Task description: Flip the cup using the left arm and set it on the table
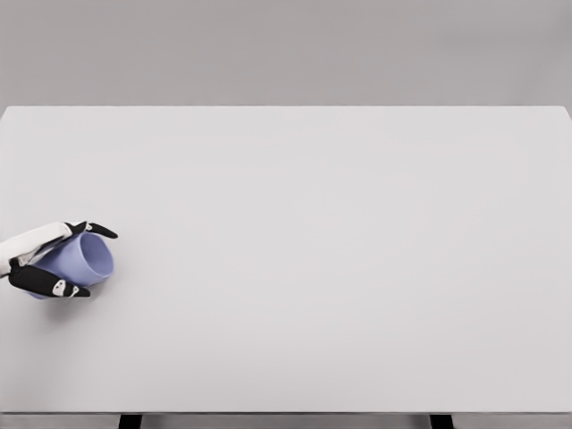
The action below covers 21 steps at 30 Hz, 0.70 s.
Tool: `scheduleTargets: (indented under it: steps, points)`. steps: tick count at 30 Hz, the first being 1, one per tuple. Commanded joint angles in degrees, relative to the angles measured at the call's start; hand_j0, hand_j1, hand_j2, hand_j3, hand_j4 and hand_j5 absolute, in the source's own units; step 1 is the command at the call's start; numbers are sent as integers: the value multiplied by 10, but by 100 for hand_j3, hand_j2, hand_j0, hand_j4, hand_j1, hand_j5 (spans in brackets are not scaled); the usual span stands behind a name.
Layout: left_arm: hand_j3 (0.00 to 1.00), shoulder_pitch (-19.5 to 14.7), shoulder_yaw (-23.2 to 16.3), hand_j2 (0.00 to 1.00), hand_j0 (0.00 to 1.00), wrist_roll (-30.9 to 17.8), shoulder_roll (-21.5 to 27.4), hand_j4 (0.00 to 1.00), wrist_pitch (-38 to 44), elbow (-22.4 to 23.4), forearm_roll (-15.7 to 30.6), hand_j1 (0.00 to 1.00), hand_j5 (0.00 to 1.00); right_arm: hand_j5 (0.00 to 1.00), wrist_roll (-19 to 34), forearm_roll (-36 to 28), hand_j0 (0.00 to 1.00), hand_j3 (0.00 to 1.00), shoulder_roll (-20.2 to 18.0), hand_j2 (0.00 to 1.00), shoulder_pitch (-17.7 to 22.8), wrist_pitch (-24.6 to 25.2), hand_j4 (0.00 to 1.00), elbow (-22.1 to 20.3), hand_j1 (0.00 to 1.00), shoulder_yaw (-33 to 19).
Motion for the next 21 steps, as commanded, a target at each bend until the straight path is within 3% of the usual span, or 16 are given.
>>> scheduleTargets:
  steps: [1,4,5,9,11,16,21]
  points:
    - [76,0,10,76,76,-67,-5,76,-86,34,61,76,76,100,0,0,100,100,0,100,0,0,100,0,100,0]
    - [77,-1,10,77,77,-166,-27,77,-200,91,140,77,77,100,0,0,100,100,0,100,0,-1,100,0,100,0]
    - [77,-11,10,77,77,-182,-59,77,-248,125,181,77,77,100,0,0,100,100,0,100,-1,-1,100,0,100,0]
    - [78,-88,3,78,78,-182,-161,78,-261,209,279,78,78,100,0,0,100,100,0,100,0,0,100,0,100,0]
    - [78,-119,0,78,78,-182,-210,78,-243,253,287,78,78,100,0,0,100,100,0,100,0,-1,100,0,100,0]
    - [78,-161,0,78,78,-182,-272,78,-209,302,301,78,78,100,0,0,100,100,0,100,0,0,100,0,100,0]
    - [78,-162,0,78,78,-182,-291,78,-208,304,293,78,78,100,0,0,100,100,0,100,0,0,100,0,100,0]
